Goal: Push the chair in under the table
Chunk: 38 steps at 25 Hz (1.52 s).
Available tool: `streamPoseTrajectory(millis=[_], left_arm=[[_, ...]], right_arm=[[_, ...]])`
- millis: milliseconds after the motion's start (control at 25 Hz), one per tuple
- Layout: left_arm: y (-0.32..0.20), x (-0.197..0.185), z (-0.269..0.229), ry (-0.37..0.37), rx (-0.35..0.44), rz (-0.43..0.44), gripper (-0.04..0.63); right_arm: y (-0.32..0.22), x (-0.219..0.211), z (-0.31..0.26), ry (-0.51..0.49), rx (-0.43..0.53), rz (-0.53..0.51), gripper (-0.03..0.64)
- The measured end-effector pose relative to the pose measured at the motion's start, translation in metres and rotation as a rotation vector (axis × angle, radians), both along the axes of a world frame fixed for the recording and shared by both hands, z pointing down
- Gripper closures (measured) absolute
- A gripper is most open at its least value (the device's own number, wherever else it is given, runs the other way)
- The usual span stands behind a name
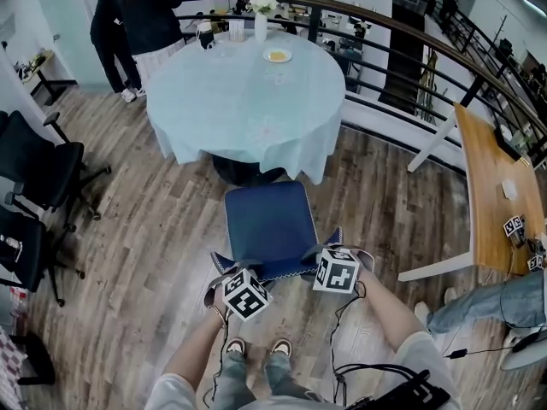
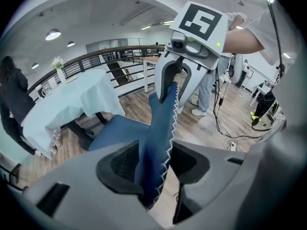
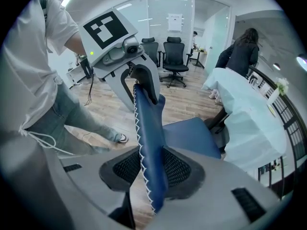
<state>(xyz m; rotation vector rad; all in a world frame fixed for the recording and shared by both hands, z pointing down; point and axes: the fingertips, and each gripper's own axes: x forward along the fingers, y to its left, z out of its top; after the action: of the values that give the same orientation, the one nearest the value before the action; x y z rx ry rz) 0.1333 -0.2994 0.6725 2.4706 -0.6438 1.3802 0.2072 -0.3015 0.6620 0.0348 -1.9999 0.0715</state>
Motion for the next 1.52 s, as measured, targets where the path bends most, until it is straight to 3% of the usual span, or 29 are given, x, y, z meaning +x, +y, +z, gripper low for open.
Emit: streamPoseTrajectory(millis=[840,1520], left_arm=[[-0.116,0.015,0.005,0.010,0.035,0.027,0.402],[-0.179,0.027,0.016,-0.043,0.070,0.053,0.397]], right_arm=[[-0.111,0.011,-0.003,0.000,0.046,0.033,0.482],[-0.170,0.021,0.001,-0.026,0.045,0.055,0.477]])
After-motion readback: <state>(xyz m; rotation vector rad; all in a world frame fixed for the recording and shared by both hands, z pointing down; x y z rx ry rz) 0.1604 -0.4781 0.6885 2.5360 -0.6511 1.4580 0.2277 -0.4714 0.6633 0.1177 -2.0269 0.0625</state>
